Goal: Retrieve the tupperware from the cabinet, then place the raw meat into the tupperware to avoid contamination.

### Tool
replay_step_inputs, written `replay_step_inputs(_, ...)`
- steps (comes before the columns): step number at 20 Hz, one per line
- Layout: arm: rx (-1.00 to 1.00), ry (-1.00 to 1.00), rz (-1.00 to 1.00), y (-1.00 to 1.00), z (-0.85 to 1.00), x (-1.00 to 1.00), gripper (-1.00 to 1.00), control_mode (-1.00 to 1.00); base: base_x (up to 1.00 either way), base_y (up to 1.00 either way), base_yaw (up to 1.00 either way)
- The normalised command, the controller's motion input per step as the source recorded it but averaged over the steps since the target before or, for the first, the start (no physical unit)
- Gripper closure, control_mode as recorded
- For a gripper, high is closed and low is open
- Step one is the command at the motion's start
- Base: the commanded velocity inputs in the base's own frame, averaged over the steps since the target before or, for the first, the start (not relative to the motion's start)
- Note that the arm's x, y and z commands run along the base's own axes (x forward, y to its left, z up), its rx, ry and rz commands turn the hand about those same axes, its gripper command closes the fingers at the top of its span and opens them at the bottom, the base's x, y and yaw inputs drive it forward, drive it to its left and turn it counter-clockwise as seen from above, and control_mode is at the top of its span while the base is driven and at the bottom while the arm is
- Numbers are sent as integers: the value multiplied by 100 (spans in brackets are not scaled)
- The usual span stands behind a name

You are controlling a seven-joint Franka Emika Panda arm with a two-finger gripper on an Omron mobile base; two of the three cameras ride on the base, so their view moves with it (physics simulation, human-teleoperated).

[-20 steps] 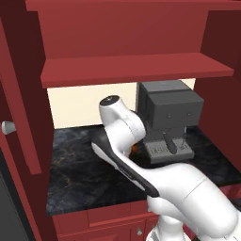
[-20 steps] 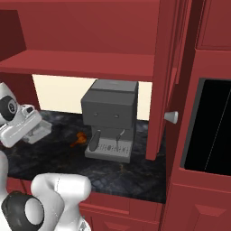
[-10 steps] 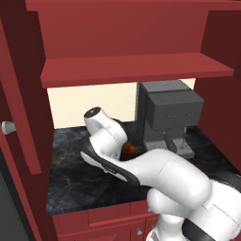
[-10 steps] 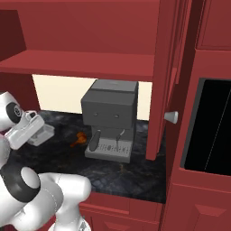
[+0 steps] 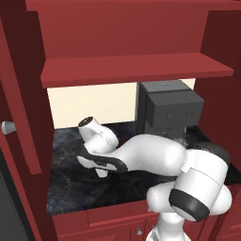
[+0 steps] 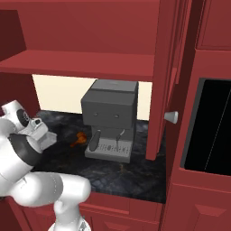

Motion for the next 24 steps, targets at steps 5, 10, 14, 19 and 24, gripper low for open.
replay_step_inputs(5,-3,5,0,19,-51,25,100,-100,0,0,0)
replay_step_inputs(10,-4,1,0,17,-44,23,100,-100,0,0,0)
replay_step_inputs(14,-2,1,0,10,-33,22,100,-100,0,0,0)
replay_step_inputs(19,0,0,0,19,-15,14,-100,-100,0,0,0)
replay_step_inputs(24,0,0,0,5,-1,5,-100,-100,0,0,0)
